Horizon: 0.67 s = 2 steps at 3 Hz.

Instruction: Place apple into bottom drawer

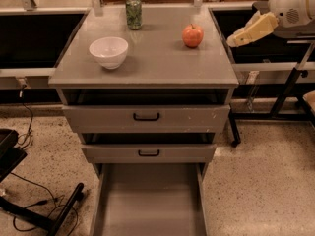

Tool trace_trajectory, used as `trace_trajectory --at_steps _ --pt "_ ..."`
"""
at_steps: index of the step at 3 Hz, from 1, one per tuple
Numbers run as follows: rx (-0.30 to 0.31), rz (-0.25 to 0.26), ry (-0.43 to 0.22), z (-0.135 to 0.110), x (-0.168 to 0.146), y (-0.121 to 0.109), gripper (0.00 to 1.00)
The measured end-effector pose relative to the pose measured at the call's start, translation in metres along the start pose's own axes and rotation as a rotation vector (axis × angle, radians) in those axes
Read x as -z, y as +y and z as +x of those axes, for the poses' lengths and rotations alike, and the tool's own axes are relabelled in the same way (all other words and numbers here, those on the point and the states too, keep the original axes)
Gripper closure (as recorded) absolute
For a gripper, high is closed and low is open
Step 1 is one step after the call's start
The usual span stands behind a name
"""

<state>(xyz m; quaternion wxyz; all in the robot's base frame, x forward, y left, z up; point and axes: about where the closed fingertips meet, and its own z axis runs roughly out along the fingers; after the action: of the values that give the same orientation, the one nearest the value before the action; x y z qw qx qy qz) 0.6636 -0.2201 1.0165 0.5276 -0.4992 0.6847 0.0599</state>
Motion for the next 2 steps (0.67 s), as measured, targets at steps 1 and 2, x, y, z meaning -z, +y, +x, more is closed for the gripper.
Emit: trace_trajectory --at_steps 1,2 --pt "-0.034 0.019 -0.061 0.014 -0.032 -0.017 0.0" --pt "-0.11 0.081 -0.096 0.039 -0.084 -0.054 0.0"
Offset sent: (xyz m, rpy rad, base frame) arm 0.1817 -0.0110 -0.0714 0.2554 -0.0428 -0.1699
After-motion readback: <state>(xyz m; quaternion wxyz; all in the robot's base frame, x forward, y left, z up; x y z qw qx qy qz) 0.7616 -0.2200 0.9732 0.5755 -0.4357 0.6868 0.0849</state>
